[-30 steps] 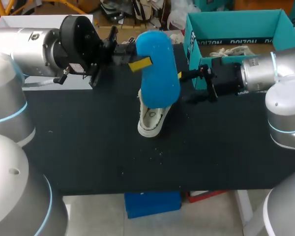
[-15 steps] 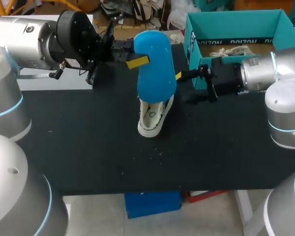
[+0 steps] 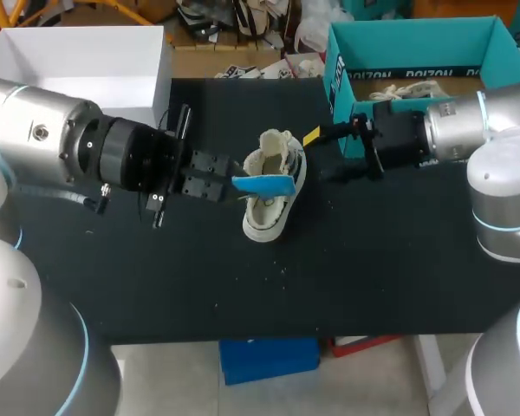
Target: Take the shoe out of the shoebox, open the shoe tongue, remove and reinsert the insole, then place the shoe into the shoebox
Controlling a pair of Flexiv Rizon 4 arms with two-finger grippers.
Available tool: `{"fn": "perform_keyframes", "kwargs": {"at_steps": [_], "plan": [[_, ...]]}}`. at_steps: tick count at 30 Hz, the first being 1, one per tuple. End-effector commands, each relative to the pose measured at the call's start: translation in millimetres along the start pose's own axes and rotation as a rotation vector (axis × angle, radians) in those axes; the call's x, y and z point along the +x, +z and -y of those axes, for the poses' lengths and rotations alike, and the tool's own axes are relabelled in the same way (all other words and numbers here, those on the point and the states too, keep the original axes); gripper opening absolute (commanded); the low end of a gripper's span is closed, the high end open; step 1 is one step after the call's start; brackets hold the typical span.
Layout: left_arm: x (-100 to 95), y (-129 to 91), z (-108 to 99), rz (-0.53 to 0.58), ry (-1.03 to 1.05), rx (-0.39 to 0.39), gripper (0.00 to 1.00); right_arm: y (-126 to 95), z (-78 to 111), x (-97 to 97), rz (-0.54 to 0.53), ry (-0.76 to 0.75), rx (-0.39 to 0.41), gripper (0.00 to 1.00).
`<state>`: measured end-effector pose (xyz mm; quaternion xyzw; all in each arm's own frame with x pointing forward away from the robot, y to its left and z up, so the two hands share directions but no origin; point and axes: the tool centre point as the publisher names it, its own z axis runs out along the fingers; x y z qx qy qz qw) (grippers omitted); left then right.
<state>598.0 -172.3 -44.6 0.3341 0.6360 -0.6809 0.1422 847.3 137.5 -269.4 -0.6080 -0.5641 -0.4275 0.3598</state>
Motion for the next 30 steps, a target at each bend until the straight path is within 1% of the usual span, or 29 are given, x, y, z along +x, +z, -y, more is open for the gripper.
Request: {"fn": "perform_keyframes", "kwargs": {"at_steps": [1, 9, 11, 12, 14, 15, 19, 20, 21, 23, 25, 26, 30], "plan": [[21.6, -2, 12, 0.062, 0.002, -0.04, 0.0, 2, 0.0, -0.5, -0.001, 0.0, -0.003, 1.0], [21.6, -2, 12, 0.062, 0.002, -0.04, 0.0, 2, 0.0, -0.5, -0.001, 0.0, -0.003, 1.0], [36.2, 2, 18, 0.032, 0.102, -0.044, 0.0, 2, 0.0, -0.5, -0.001, 0.0, -0.003, 1.0], [42.7, 2, 17, 0.029, 0.153, -0.039, 0.0, 2, 0.0, -0.5, -0.001, 0.0, -0.003, 1.0], [58.2, 0, 9, 0.003, 0.206, -0.067, 0.0, 2, 0.0, -0.5, -0.001, 0.0, -0.003, 1.0], [65.6, -1, 6, 0.004, 0.242, -0.062, 0.0, 2, 0.0, -0.5, -0.001, 0.0, -0.003, 1.0], [82.7, -6, -12, -0.003, 0.321, -0.081, 0.0, 2, 0.0, -0.5, -0.001, 0.0, -0.003, 1.0], [85.4, -6, -15, 0.0, 0.341, -0.064, 0.0, 2, 0.0, -0.5, -0.001, 0.0, -0.003, 1.0], [88.6, -7, -18, -0.002, 0.366, -0.075, 0.0, 2, 0.0, -0.5, -0.001, 0.0, -0.003, 1.0], [94.0, -8, -25, -0.02, 0.396, -0.064, 0.0, 2, 0.0, -0.5, -0.001, 0.0, -0.003, 1.0], [100.9, -10, -40, -0.07, 0.394, -0.091, 0.0, 2, 0.0, -0.5, -0.001, 0.0, -0.003, 1.0], [103.5, -11, -48, -0.076, 0.36, -0.089, 0.0, 2, 0.0, -0.5, -0.001, 0.0, -0.003, 1.0], [103.5, -11, -48, -0.076, 0.36, -0.089, 0.0, 2, 0.0, -0.5, -0.001, 0.0, -0.003, 1.0]]}}
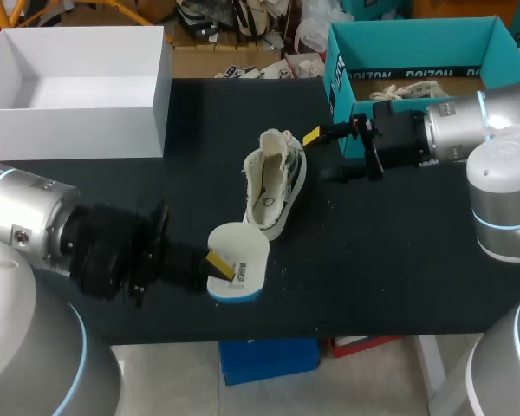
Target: Take the shoe out of the shoebox, open the shoe tongue, remove and reinsert the insole, then place the shoe into the shoebox
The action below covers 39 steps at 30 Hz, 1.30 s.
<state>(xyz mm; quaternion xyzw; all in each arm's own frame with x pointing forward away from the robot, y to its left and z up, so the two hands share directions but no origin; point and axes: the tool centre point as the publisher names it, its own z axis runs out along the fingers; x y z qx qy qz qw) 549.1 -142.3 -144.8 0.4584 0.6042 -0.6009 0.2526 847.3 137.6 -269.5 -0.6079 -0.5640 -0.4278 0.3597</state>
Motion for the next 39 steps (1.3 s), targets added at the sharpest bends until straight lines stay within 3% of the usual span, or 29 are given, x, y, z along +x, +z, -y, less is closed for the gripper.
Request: {"fn": "perform_keyframes", "kwargs": {"at_steps": [1, 12, 17, 25, 32, 39], "plan": [[-1.0, 2, -7, -0.001, 0.006, 0.008, 0.0, 2, 0.0, -0.4, -0.001, 0.0, -0.002, 1.0], [-1.0, 2, -7, -0.001, 0.006, 0.008, 0.0, 2, 0.0, -0.4, -0.001, 0.0, -0.002, 1.0], [18.6, 15, -3, -0.093, 0.232, -0.01, 0.0, 2, 0.0, -0.4, -0.001, 0.0, -0.002, 1.0], [43.7, 5, -33, -0.073, 0.359, -0.012, 0.0, 2, 0.0, -0.4, -0.001, 0.0, -0.002, 1.0], [49.8, -2, -65, -0.111, 0.411, -0.044, 0.0, 2, 0.0, -0.4, -0.001, 0.0, -0.002, 1.0], [49.8, -2, -65, -0.111, 0.411, -0.044, 0.0, 2, 0.0, -0.4, -0.001, 0.0, -0.002, 1.0]]}}
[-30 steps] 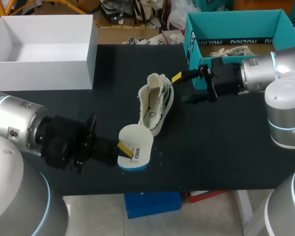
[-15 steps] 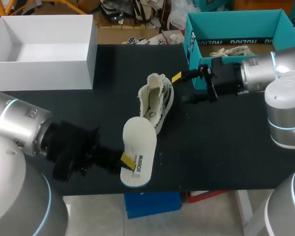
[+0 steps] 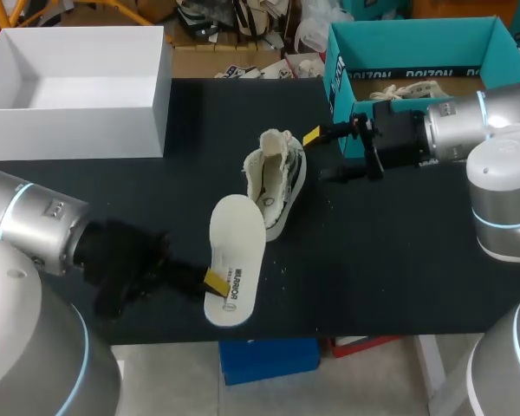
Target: Take the shoe out of the shoebox, open the shoe tongue, remove and reinsert the insole, then place the shoe into the shoebox
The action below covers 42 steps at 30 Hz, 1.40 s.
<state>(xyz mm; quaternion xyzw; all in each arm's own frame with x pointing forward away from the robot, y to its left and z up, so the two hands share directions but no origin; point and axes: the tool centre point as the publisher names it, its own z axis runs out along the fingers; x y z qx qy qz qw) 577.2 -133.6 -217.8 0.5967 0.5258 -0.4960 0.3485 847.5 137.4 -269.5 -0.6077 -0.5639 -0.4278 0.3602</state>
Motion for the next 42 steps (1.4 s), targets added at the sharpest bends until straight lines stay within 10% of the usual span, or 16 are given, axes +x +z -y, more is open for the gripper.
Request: {"fn": "perform_keyframes", "kwargs": {"at_steps": [1, 9, 16, 42], "plan": [[0.2, 3, -7, -0.002, 0.001, 0.007, 0.0, 2, 0.3, -0.4, 0.0, 0.0, -0.003, 1.0], [-11.5, 20, 19, -0.019, 0.175, 0.018, 0.0, 2, 0.3, -0.4, 0.0, 0.0, -0.003, 1.0], [19.0, 38, 18, 0.008, 0.337, -0.008, 0.0, 2, 0.3, -0.4, 0.0, 0.0, -0.003, 1.0], [73.2, 21, -124, 0.021, 0.309, -0.028, 0.0, 2, 0.3, -0.4, 0.0, 0.0, -0.003, 1.0]]}}
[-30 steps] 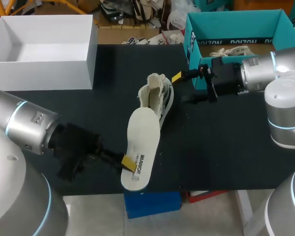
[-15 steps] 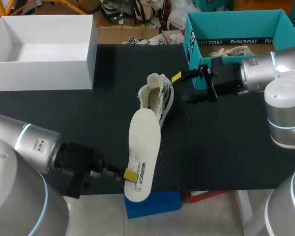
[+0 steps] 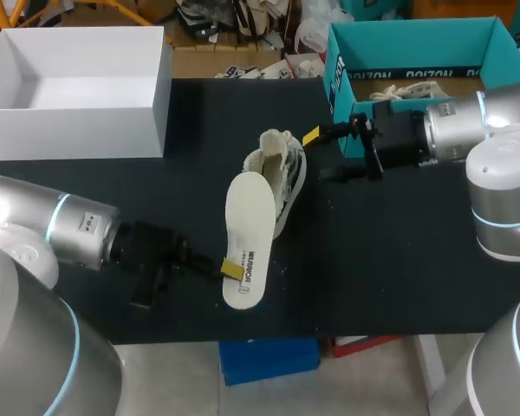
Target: Take the shoe out of the shoebox, open the shoe tongue, remove and reinsert the insole, then place the shoe into the shoebox
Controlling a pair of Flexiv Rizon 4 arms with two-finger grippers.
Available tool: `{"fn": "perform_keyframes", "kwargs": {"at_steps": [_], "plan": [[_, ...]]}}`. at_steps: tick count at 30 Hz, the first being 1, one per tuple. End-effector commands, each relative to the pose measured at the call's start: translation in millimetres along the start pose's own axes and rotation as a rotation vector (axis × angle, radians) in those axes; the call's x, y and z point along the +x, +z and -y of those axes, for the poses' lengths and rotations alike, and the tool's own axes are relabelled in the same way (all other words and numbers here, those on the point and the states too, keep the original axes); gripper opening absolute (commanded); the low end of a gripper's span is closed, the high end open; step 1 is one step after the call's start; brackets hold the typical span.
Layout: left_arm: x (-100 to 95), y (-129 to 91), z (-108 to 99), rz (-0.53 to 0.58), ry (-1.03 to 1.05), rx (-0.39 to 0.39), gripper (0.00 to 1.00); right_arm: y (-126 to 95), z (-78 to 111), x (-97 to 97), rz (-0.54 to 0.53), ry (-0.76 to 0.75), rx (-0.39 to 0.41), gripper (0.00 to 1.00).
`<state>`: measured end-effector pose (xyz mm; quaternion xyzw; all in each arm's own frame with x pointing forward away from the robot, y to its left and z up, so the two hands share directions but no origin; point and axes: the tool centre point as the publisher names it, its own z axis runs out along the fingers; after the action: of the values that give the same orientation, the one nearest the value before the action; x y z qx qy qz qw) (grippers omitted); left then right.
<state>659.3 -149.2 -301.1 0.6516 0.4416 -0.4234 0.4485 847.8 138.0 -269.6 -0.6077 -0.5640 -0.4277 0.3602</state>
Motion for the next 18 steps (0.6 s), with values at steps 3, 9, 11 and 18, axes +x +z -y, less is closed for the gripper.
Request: {"fn": "perform_keyframes", "kwargs": {"at_steps": [3, 9, 11, 18], "plan": [[13.7, 2, -45, -0.004, -0.002, 0.041, 0.0, 1, 0.5, -0.4, 0.0, 0.0, -0.003, 1.0], [14.0, -1, -67, -0.023, 0.014, 0.035, 0.0, 1, 0.5, -0.4, 0.0, 0.0, -0.003, 1.0], [14.3, 0, -72, -0.026, 0.03, 0.031, 0.0, 1, 0.5, -0.4, 0.0, 0.0, -0.003, 1.0], [15.3, 2, -86, -0.021, 0.031, 0.03, 0.0, 1, 0.5, -0.4, 0.0, 0.0, -0.003, 1.0]]}}
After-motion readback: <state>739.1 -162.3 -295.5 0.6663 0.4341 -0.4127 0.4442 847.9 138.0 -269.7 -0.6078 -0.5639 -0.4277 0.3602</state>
